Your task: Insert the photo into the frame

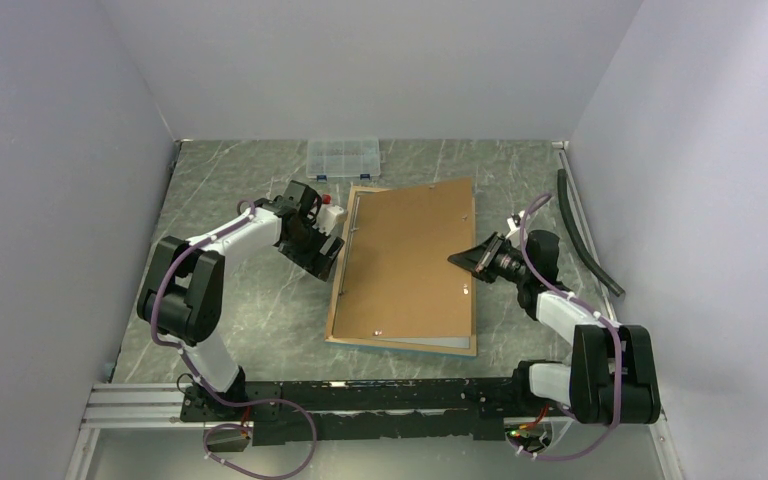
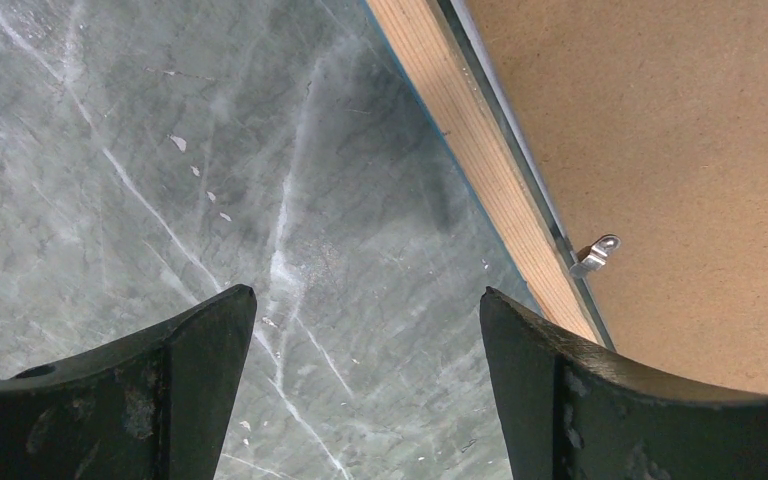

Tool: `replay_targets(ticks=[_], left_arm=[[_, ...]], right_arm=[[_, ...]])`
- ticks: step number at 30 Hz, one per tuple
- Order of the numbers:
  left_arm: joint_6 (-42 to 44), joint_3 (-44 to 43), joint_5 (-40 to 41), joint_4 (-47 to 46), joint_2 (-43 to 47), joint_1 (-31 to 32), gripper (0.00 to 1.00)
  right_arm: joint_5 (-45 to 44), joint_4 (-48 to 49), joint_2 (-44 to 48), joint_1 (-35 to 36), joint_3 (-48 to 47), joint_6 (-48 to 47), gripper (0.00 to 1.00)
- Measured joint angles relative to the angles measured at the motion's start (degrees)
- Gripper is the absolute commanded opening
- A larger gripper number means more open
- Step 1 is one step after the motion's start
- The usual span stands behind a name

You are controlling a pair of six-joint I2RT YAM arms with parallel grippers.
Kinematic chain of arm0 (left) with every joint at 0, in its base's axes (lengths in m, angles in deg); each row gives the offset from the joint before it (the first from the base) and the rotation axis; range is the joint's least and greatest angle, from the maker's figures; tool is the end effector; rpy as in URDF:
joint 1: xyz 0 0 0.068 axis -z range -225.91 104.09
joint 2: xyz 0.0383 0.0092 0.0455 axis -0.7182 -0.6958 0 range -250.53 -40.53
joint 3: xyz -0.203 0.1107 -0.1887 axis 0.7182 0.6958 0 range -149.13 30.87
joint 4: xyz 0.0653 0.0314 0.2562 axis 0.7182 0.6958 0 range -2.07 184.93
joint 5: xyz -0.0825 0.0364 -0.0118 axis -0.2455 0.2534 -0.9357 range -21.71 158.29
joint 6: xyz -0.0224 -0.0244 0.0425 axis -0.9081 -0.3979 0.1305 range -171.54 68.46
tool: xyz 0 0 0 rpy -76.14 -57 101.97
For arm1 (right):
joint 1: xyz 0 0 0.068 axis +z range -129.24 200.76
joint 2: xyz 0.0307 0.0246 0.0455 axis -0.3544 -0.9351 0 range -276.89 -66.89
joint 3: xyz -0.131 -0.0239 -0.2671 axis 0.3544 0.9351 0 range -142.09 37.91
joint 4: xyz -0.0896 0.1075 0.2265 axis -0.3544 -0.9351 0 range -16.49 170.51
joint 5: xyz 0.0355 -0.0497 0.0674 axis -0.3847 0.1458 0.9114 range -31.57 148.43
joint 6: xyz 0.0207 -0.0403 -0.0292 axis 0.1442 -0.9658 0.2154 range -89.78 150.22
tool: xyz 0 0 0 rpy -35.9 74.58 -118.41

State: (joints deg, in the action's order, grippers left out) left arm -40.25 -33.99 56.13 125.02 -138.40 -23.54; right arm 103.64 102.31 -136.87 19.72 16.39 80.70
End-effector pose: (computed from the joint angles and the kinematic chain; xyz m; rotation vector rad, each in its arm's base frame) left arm 0.3110 -0.1361 0.2130 0.8596 2.6617 -0.3439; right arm 0.2204 0.0213 0.1945 0.4231 2.1075 1.3245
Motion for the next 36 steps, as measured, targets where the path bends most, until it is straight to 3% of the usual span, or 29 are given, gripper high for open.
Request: replay_targets(ticks=[36], left_arm=[[0.00, -0.02, 0.02, -0.02, -0.66, 0.00, 0.88]], right_arm=[[1.22, 5.33, -3.45, -0.33, 0.61, 0.98, 0.00]])
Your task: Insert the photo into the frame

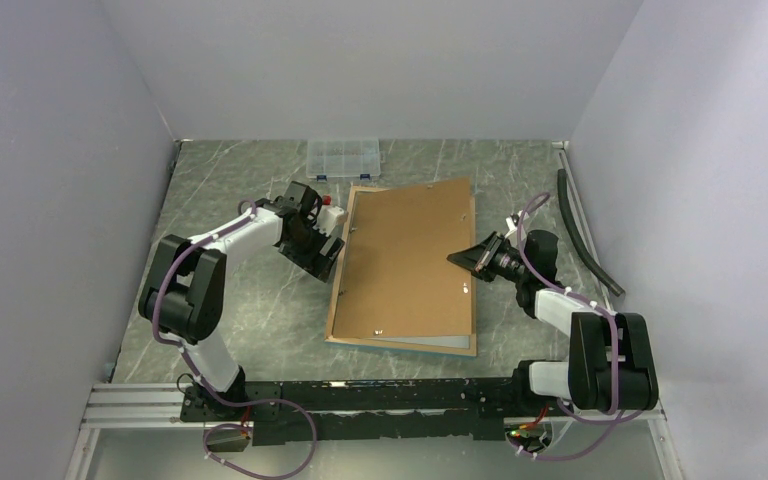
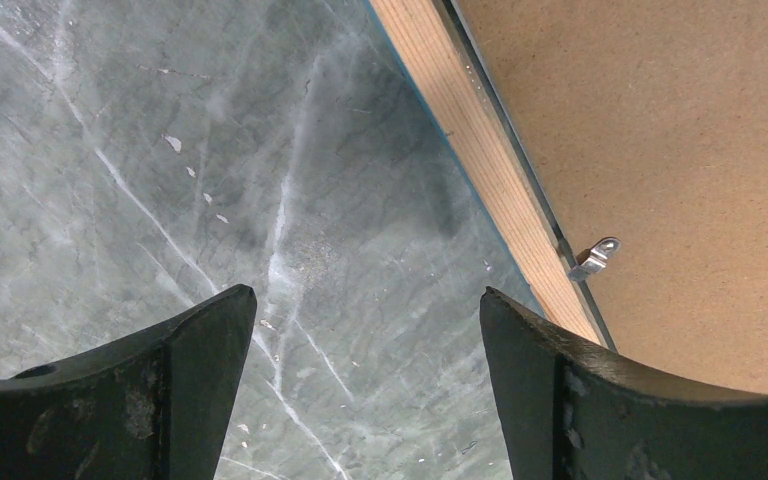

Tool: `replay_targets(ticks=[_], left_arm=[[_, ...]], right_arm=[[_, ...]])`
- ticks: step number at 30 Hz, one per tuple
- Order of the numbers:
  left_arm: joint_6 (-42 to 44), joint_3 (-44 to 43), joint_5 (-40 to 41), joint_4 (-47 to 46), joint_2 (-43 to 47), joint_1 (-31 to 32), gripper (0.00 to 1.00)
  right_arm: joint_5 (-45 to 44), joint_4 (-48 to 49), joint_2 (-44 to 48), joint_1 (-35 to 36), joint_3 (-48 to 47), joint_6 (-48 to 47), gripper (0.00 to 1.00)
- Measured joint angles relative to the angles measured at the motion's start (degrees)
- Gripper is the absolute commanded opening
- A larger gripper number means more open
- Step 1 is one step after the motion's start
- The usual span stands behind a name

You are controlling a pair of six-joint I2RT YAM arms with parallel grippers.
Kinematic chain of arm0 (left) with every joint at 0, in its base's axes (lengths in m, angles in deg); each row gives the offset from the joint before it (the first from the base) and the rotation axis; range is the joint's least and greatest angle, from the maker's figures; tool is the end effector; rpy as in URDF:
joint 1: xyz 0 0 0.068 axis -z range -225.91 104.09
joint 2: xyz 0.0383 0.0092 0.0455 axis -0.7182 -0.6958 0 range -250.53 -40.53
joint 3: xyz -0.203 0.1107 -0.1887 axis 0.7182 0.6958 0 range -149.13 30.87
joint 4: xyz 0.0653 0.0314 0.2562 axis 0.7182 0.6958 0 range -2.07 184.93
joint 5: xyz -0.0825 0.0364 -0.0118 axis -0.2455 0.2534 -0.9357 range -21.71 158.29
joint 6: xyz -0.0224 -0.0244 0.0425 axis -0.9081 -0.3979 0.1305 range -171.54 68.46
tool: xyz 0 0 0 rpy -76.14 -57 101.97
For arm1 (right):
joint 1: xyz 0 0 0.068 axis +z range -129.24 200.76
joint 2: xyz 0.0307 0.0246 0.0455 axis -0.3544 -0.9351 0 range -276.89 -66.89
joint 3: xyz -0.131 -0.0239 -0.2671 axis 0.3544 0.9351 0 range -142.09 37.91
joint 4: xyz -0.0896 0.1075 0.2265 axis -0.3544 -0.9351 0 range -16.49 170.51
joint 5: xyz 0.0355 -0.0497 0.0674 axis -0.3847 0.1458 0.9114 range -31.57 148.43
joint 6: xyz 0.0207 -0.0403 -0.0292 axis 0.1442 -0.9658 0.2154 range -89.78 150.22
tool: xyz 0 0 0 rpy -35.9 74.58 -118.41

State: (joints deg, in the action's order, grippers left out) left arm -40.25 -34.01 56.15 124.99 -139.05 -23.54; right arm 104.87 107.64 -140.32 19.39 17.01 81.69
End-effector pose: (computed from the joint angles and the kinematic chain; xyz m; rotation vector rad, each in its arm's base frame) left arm 0.3121 -0.1366 0.2095 0.8612 2.6722 -0.3432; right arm 0.2266 0.0204 0.1876 0.4157 2.0914 1.3508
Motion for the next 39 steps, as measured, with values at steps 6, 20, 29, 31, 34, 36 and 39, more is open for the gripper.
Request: replay_targets(ticks=[6, 20, 29, 31, 34, 36, 39], left_arm=[[0.00, 0.00, 0.02, 0.02, 0.00, 0.00, 0.88], [0.00, 0.00, 0.24, 0.02, 0.00, 0.00, 0.88], [0.00, -0.02, 0.42, 0.04, 0.00, 0.00, 0.88], [0.00, -0.02, 0.42, 0.02, 0.00, 0.00, 0.88], [0.00, -0.02, 0.39, 0.02, 0.00, 0.00, 0.88], [0.00, -0.02, 0.37, 0.00, 0.00, 0.00, 0.88], [-0.02, -0.02, 0.37, -0.24, -0.13, 0.00, 0.88]], right_arm=[[0.15, 0.31, 0.04, 0.00, 0.00, -0.04, 0.00], [2.43, 5.53, 1.20, -0.28, 0.31, -0.37, 0.00], [2.05, 6.27, -0.17, -0.59, 0.39, -0.72, 0.00], [1.86, 5.81, -0.87, -0.72, 0.39, -0.68, 0.00], [1.53, 4.92, -1.20, -0.85, 0.39, -0.46, 0.00], [1.33, 4.52, -1.18, -0.85, 0.44, -0.35, 0.00], [0.55, 3.50, -0.81, -0.85, 0.83, -0.22, 0.00]])
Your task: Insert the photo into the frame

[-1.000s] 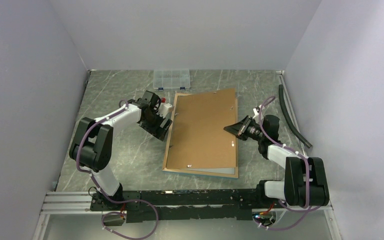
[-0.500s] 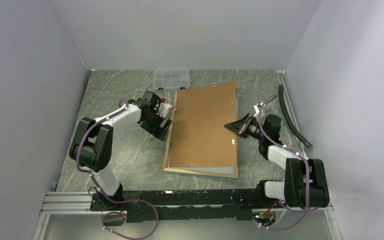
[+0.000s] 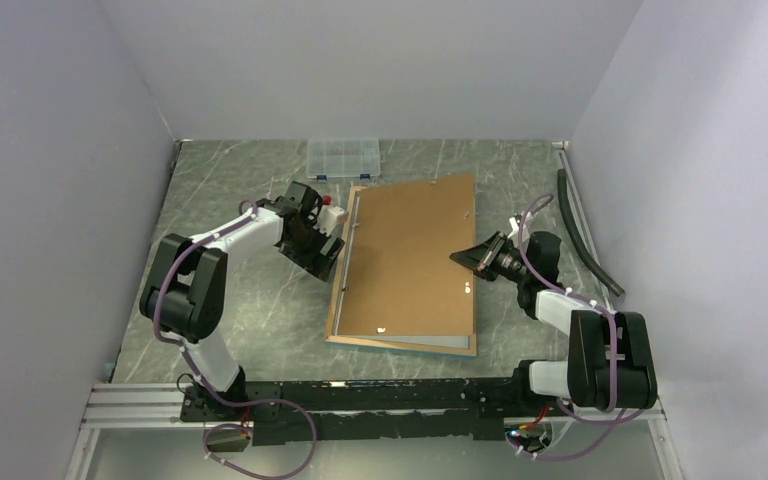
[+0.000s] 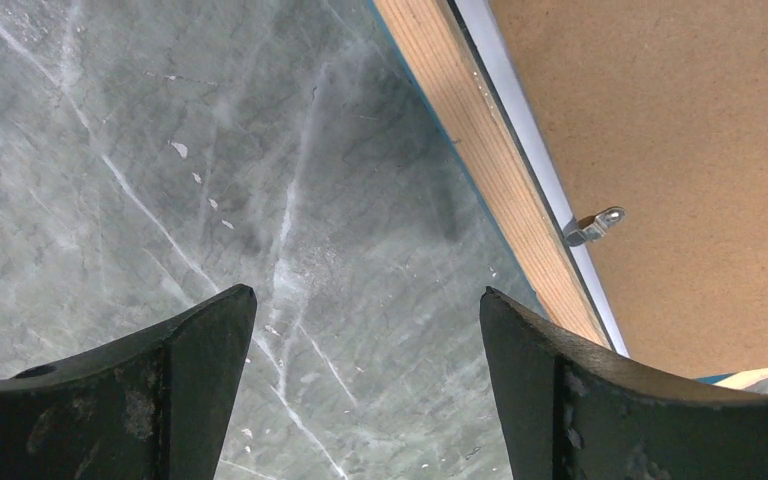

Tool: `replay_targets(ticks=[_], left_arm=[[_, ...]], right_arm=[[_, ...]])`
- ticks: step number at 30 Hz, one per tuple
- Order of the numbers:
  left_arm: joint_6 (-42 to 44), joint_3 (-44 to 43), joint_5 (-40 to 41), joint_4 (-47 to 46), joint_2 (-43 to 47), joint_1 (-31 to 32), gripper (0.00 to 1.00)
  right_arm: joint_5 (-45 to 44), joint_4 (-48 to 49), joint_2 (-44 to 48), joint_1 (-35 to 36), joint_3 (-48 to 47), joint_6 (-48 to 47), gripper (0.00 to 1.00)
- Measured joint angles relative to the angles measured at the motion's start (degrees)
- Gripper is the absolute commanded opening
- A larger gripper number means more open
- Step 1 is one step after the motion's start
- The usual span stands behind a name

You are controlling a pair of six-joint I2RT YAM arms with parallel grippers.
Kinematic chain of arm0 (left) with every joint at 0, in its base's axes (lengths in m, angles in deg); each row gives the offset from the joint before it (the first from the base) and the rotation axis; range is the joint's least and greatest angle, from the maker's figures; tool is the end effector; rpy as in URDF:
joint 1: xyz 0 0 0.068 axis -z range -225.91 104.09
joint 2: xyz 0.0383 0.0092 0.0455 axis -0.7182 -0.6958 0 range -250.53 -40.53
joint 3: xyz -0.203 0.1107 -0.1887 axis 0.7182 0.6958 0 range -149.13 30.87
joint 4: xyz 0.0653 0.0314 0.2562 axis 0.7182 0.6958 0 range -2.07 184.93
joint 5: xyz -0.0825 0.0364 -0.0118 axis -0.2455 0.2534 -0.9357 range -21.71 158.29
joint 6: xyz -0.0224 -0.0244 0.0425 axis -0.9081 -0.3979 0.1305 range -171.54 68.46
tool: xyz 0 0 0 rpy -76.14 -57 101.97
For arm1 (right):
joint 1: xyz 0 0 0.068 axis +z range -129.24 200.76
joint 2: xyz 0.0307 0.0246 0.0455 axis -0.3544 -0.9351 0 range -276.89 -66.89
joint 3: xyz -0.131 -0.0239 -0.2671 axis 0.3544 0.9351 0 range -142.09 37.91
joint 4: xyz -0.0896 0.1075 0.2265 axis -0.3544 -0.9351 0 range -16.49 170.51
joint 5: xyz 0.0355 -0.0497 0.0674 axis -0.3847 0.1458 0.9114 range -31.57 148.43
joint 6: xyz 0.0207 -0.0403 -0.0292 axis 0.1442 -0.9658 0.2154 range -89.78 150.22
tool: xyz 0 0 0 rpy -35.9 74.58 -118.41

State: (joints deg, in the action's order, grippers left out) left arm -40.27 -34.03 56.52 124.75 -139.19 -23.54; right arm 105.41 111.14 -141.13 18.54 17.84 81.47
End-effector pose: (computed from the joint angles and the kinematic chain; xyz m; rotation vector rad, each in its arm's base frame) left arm 0.3129 -0.1366 0.2089 0.8591 2.6711 -0.3343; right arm 0.2272 0.0172 0.1861 0.3944 2.0601 1.3461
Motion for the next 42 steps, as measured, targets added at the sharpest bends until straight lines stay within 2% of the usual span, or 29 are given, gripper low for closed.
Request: replay_targets(ticks=[12, 24, 42], left_arm=[[-0.02, 0.55, 0.70, -3.45, -1.36, 0.66, 0.88], [-0.04, 2.86, 2.27, -5.95, -1.70, 0.72, 0.87], [-0.17, 2.97, 2.60, -6.64, -1.70, 0.83, 0.87]], right_arm=[[-0.98, -4.68, -0.22, -0.11, -0.74, 0.17, 0.00], [-0.04, -4.50, 0.02, -0.11, -0.79, 3.67, 0.00], [-0.33, -8.39, 3.96, 0.28, -0.79, 4.24, 0.00]])
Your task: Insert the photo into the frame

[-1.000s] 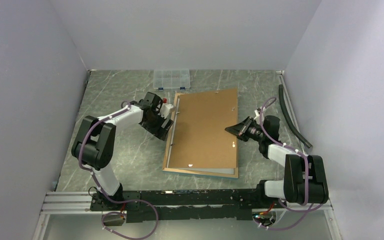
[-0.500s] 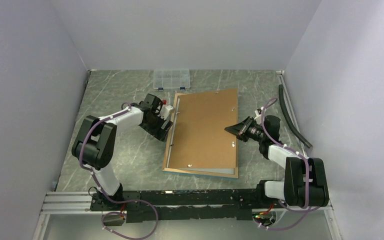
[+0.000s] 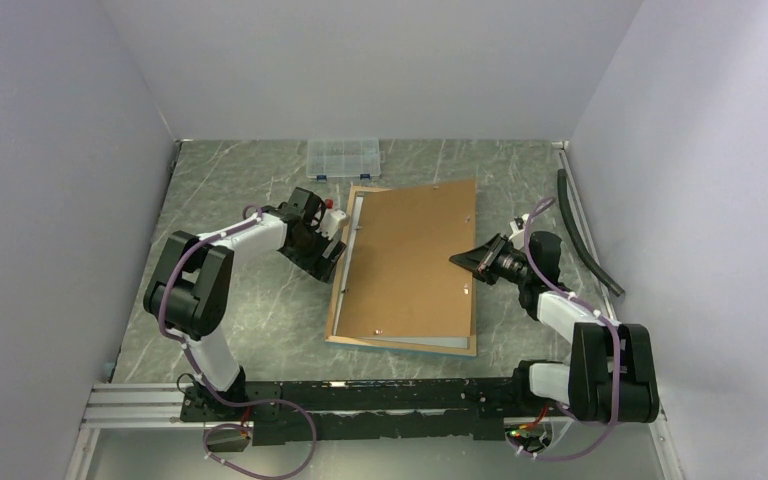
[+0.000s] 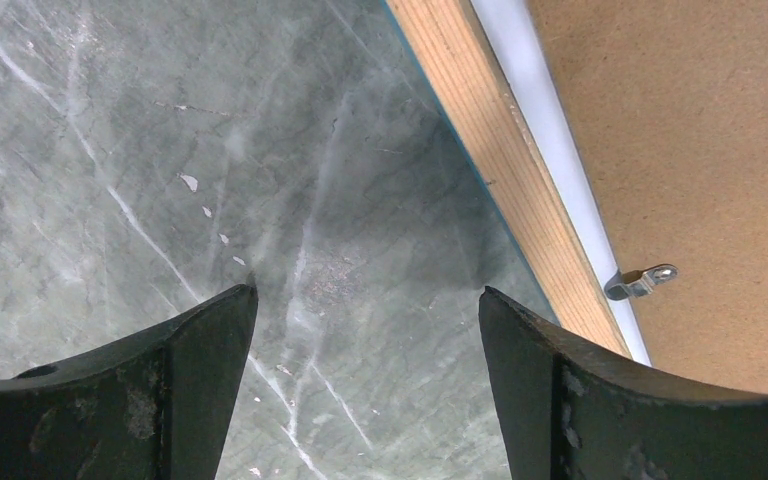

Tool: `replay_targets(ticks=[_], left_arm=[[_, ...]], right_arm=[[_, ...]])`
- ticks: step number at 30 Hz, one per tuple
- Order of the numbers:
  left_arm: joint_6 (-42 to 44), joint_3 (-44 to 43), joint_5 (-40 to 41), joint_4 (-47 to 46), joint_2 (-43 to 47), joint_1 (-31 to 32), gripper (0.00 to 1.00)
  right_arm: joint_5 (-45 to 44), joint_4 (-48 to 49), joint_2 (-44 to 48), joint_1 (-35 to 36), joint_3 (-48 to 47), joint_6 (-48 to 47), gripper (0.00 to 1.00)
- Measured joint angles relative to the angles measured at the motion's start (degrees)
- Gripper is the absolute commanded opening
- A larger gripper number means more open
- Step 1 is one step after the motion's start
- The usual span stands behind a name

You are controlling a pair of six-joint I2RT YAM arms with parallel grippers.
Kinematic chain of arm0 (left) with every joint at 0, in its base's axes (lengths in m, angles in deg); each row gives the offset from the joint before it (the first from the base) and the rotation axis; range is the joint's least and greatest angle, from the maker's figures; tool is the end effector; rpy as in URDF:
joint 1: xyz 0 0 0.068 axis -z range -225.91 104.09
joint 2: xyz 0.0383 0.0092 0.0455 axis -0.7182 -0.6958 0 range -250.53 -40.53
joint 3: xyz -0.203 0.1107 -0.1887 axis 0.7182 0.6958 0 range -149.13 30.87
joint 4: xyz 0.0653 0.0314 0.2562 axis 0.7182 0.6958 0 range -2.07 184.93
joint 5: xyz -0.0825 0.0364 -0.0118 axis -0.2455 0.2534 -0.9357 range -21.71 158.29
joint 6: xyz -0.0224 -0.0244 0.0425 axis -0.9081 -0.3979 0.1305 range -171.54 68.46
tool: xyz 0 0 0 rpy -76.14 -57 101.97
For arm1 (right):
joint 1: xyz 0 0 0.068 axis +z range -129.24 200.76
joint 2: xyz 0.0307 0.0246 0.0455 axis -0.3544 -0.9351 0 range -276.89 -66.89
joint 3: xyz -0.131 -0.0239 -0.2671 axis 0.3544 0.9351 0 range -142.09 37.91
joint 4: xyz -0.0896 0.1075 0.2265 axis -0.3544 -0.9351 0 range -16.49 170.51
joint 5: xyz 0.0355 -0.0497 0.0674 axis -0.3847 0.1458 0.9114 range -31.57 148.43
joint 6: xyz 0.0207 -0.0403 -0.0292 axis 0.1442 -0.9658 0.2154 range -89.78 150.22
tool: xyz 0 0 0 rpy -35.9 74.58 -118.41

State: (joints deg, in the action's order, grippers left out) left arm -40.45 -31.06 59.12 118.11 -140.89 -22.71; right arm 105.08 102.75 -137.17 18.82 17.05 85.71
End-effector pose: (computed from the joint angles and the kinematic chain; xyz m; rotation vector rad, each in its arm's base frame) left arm 0.3153 -0.1413 0.1891 0.8579 2.6385 -0.2765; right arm 0.2187 0.0185 0.1910 0.5255 2.1140 1.3905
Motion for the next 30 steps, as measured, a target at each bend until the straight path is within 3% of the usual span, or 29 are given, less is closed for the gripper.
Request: replay_targets(ticks=[14, 26, 30], left_arm=[[0.22, 0.00, 0.76, -0.20, -0.24, 0.13, 0.82], [1.29, 0.17, 1.90, -0.55, -0.33, -0.04, 0.66], [1.73, 0.22, 2.82, -0.26, -0.33, -0.39, 0.64]], right_arm=[[-4.50, -2.40, -3.87, 5.16, -3.85, -2.82, 0.00], [-7.23, 1.09, -7.48, 7.32, -2.99, -1.90, 0.00], [-8.59, 4.17, -9.46, 8.70, -2.36, -0.79, 0.08]])
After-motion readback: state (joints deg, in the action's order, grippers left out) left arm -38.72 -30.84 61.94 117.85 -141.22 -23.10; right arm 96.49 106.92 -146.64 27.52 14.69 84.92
